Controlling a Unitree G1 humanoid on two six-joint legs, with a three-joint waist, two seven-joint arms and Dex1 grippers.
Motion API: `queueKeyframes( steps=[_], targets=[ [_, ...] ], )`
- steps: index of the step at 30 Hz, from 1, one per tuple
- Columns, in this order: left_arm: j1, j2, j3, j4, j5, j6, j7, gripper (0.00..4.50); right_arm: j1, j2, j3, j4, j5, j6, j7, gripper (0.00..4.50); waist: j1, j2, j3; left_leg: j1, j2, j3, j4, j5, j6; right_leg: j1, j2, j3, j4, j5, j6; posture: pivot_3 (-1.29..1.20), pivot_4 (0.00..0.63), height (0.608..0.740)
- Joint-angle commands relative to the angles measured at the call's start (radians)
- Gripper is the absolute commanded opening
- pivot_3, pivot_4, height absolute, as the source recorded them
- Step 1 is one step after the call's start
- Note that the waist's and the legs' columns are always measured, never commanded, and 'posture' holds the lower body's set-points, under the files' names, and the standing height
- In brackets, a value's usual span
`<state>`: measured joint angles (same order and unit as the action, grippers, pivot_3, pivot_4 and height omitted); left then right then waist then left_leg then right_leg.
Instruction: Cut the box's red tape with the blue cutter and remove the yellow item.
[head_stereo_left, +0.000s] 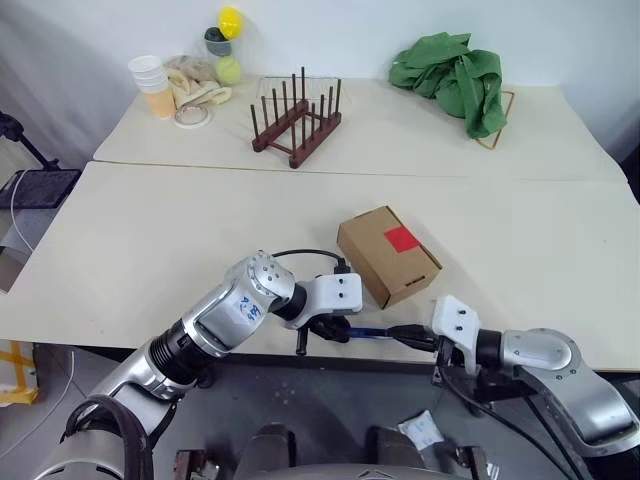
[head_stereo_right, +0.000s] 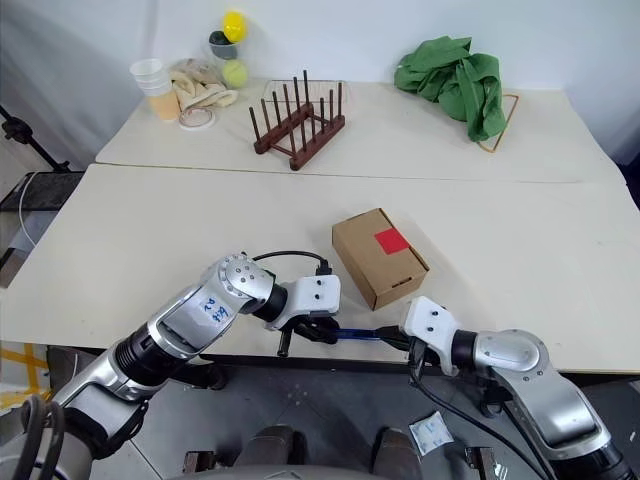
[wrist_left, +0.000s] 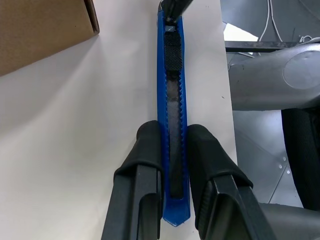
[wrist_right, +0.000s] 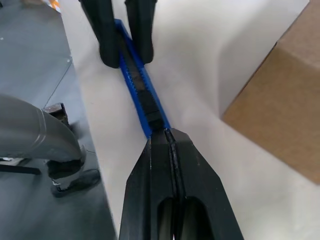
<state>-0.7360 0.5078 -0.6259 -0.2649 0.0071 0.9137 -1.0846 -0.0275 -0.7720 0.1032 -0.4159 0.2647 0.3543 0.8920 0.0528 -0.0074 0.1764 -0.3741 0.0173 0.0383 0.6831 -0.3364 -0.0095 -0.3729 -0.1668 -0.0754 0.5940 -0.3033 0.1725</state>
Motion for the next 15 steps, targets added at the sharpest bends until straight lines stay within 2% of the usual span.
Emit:
queueKeyframes(
  steps=[1,15],
  targets=[
    [0.038,0.0,-0.057,0.002,-0.013,0.026,0.001,0.45,-0.004,0.002,0.028,0.026,-0.022,0.02,0.004,0.01,0.0,0.0,0.0,0.0,0.0,0.0,0.0,0.0,0.0,0.0,0.0,0.0,0.0,0.0,0.0,0.0,0.15,0.74],
    [0.041,-0.018,-0.063,0.011,-0.015,0.034,0.033,0.45,-0.059,0.104,0.146,-0.008,-0.029,0.069,-0.013,0.01,0.0,-0.001,-0.004,0.003,0.0,0.0,0.0,0.0,0.0,0.003,0.0,0.0,0.0,0.0,0.0,0.0,0.15,0.74]
  ],
)
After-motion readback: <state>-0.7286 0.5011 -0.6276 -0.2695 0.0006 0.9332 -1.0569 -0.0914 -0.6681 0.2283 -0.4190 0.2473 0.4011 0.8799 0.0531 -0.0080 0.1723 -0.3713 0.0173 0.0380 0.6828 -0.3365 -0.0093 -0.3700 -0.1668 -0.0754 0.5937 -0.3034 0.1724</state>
